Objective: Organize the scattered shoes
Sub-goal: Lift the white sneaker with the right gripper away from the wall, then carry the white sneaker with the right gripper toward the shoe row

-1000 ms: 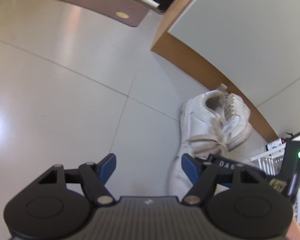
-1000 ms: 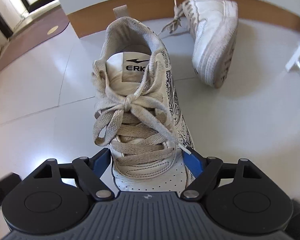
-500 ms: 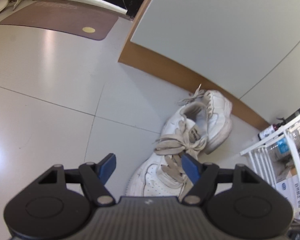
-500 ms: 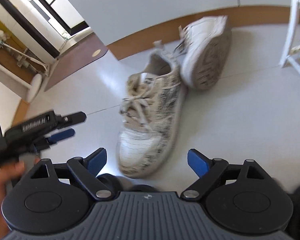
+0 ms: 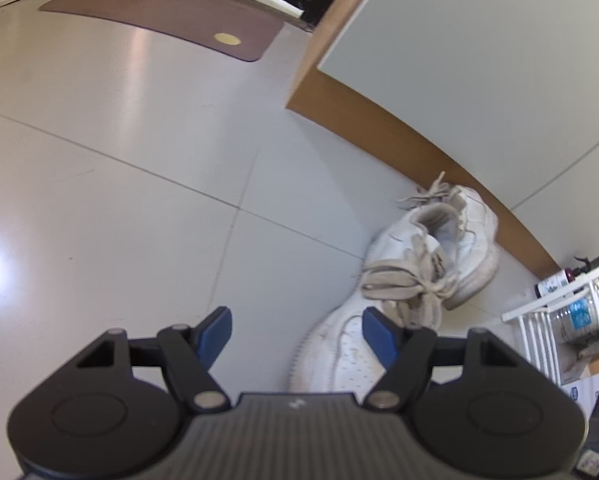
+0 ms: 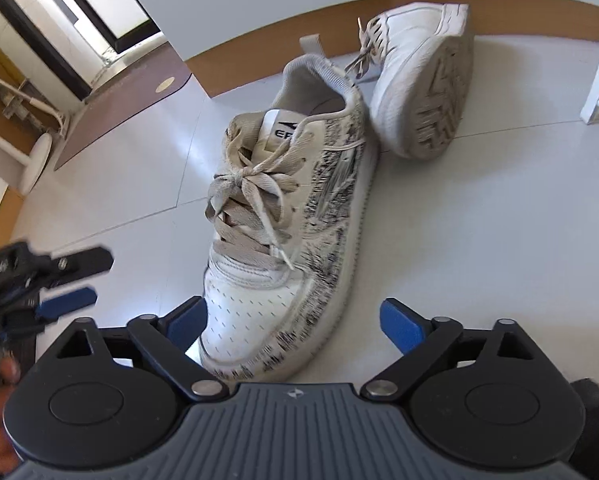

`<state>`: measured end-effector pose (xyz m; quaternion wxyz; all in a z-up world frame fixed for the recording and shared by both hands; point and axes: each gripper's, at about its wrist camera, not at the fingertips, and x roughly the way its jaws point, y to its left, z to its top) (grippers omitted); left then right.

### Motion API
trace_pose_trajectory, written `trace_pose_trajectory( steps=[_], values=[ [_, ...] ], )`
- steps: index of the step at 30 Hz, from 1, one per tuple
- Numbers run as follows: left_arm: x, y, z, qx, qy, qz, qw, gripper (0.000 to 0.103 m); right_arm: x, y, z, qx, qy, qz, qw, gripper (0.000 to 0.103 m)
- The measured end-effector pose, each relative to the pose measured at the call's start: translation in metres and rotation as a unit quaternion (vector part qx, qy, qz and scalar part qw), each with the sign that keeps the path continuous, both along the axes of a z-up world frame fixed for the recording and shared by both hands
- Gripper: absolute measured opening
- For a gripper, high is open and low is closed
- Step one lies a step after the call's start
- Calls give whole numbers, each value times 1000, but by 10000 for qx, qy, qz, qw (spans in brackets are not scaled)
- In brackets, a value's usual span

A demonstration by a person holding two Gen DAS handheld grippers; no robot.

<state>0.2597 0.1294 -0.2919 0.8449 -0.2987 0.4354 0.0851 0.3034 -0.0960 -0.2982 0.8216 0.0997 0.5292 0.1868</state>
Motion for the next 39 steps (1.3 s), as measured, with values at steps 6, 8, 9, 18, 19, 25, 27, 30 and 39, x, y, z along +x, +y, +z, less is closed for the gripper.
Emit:
trace_pose_trajectory(
  steps=[6, 8, 9, 18, 19, 25, 27, 30, 39],
  values=[
    [-7, 10, -5, -61, 12, 63, 10000, 74, 5, 38, -16, -407, -1, 115, 9991, 101],
    [-10, 12, -5, -103, 2, 106, 9999, 74, 6, 48, -20, -517, 6, 114, 9986, 101],
    [-12, 13, -6, -123, 5, 111, 9999, 74, 6, 52, -22, -565, -11, 121, 9983, 101],
    [-22, 13, -13, -226, 74, 166, 9996, 74, 3, 58, -33, -742, -6, 293, 9968, 96],
    [-23, 12, -13, -229, 79, 172, 9996, 74, 2, 55, -33, -738, 2, 322, 9968, 96],
    [-22, 3, -11, -207, 87, 92, 9997, 74, -1, 45, -32, -731, 31, 401, 9965, 90],
    [-20, 0, -12, -212, 95, 59, 9997, 74, -2, 42, -32, -728, 41, 425, 9964, 89],
    [-17, -4, -13, -217, 113, 19, 9997, 74, -3, 38, -32, -718, 54, 448, 9964, 89],
    [-14, -9, -13, -201, 140, -35, 9997, 74, -5, 38, -31, -789, -40, 557, 9953, 89]
  ],
)
